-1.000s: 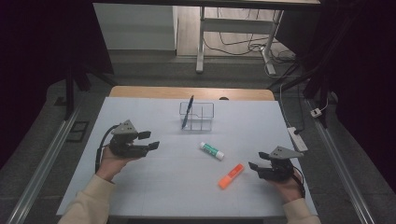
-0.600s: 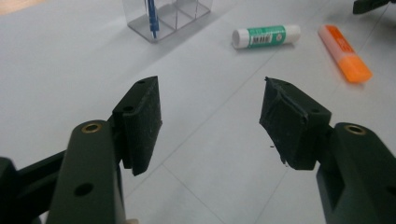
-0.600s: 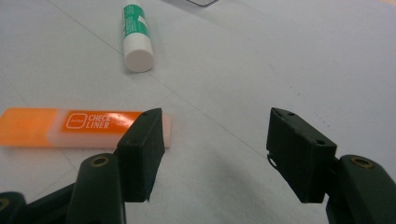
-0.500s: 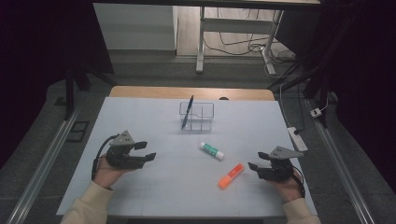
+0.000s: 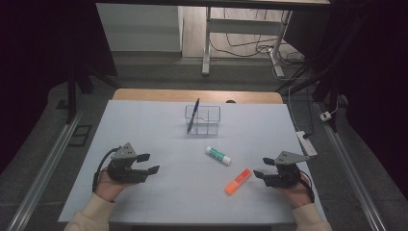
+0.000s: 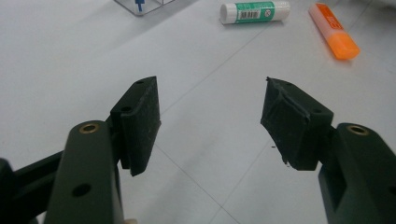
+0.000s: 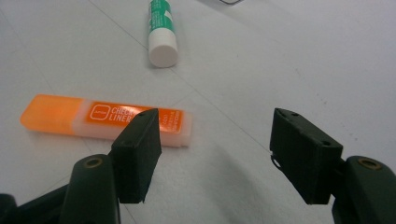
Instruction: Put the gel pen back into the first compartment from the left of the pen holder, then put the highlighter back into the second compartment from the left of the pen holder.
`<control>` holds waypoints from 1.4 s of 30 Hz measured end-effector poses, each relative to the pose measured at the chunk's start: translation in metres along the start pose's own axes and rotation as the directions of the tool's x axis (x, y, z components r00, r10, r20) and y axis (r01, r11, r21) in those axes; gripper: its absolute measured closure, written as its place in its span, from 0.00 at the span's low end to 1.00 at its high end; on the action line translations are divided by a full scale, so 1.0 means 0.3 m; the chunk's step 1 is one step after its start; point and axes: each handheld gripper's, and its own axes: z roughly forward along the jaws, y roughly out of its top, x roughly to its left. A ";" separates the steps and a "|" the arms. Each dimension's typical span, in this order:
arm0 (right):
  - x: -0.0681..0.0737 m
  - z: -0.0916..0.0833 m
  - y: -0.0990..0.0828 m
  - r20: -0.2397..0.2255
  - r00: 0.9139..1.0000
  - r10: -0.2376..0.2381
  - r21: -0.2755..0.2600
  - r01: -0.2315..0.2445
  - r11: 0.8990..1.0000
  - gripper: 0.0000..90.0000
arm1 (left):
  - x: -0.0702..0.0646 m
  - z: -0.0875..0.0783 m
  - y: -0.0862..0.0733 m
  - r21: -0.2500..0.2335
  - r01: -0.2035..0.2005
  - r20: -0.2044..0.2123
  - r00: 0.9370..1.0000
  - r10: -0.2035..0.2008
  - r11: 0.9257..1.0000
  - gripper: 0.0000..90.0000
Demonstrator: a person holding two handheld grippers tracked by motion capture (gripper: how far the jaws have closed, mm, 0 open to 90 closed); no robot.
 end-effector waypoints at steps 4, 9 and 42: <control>-0.001 -0.004 0.005 -0.009 1.000 -0.007 0.001 0.007 1.000 0.36 | -0.008 -0.003 -0.011 0.001 0.001 -0.001 1.000 -0.001 1.000 0.41; 0.000 -0.011 0.019 -0.035 0.999 -0.035 -0.004 0.035 0.999 0.33 | -0.009 -0.003 -0.017 0.004 0.000 -0.008 1.000 0.000 1.000 0.41; 0.040 0.056 0.172 -0.290 0.933 -0.213 0.107 0.253 0.962 0.30 | -0.026 0.004 -0.054 0.030 -0.006 -0.029 1.000 0.007 1.000 0.39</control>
